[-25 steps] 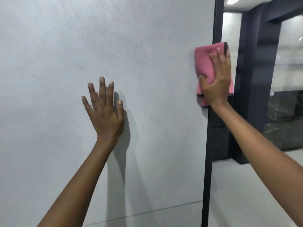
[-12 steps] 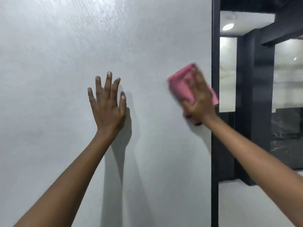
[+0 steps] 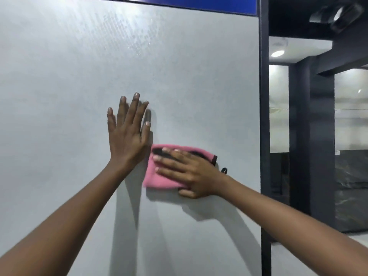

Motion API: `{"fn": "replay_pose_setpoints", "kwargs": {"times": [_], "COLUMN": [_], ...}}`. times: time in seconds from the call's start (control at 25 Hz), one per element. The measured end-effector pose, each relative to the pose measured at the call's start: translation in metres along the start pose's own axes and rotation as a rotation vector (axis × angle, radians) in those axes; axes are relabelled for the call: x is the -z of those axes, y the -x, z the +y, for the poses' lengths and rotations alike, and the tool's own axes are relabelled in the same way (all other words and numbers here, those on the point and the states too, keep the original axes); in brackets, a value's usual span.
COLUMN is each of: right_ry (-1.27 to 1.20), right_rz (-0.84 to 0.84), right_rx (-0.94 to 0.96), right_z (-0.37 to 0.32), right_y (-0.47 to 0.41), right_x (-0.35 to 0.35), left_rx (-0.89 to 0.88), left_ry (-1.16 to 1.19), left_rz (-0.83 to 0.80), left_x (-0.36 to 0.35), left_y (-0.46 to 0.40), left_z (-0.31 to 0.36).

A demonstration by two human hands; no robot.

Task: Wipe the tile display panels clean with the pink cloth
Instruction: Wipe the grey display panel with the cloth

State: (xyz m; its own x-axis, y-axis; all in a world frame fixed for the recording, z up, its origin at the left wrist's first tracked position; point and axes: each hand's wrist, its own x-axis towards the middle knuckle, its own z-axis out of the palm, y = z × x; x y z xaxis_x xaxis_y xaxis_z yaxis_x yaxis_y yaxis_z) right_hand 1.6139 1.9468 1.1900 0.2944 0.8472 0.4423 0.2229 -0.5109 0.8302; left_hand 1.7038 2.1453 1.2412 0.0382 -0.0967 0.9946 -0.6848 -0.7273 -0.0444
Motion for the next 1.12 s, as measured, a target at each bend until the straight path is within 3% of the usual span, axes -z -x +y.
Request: {"fn": "replay_pose_setpoints", "kwargs": {"times": [0.08, 0.24, 0.32, 0.36, 0.44, 0.56, 0.64, 0.68, 0.72, 0.8, 0.88, 0.96, 1.12], "right_ry": [0.062, 0.176, 0.18, 0.177, 0.138, 0.062, 0.118, 0.119, 0.096, 0.069, 0.051, -0.033, -0.044], "right_rz": [0.108, 0.36, 0.431, 0.449, 0.466, 0.277, 0.198, 0.269, 0.375, 0.597, 0.632, 0.606, 0.241], "right_rx": [-0.225, -0.982, -1.263, -1.314, -1.172, -0.426, -0.189, -0.268, -0.494, -1.127, -1.505, -1.452, -0.852], "right_z": [0.056, 0.203, 0.237, 0.237, 0.206, 0.127, 0.136, 0.158, 0.181, 0.228, 0.258, 0.255, 0.174], "right_y": [0.002, 0.014, 0.008, -0.006, -0.046, -0.078, -0.063, -0.053, -0.042, -0.027, -0.039, -0.08, -0.129], "right_x": [0.015, 0.079, 0.102, 0.102, 0.079, 0.033, 0.039, 0.048, 0.057, 0.085, 0.107, 0.111, 0.075], "left_rx": [-0.034, 0.102, 0.195, 0.197, 0.157, 0.189, 0.2, 0.185, 0.172, 0.168, 0.178, 0.176, 0.195], "left_ry": [0.001, 0.01, -0.037, -0.052, -0.022, 0.066, 0.021, -0.028, -0.061, -0.075, -0.074, -0.075, -0.07], "left_rz": [0.04, 0.074, 0.074, 0.079, 0.087, 0.115, 0.09, 0.066, 0.047, 0.034, 0.042, 0.05, 0.007], "left_x": [0.008, 0.009, -0.002, -0.004, -0.003, 0.002, 0.001, -0.001, -0.003, -0.005, -0.004, -0.003, 0.003], "left_y": [-0.023, -0.097, -0.106, -0.105, -0.102, -0.091, -0.078, -0.07, -0.065, -0.065, -0.065, -0.062, -0.061], "left_z": [-0.001, -0.008, -0.01, -0.009, -0.009, -0.015, -0.017, -0.018, -0.019, -0.021, -0.02, -0.019, -0.015]}}
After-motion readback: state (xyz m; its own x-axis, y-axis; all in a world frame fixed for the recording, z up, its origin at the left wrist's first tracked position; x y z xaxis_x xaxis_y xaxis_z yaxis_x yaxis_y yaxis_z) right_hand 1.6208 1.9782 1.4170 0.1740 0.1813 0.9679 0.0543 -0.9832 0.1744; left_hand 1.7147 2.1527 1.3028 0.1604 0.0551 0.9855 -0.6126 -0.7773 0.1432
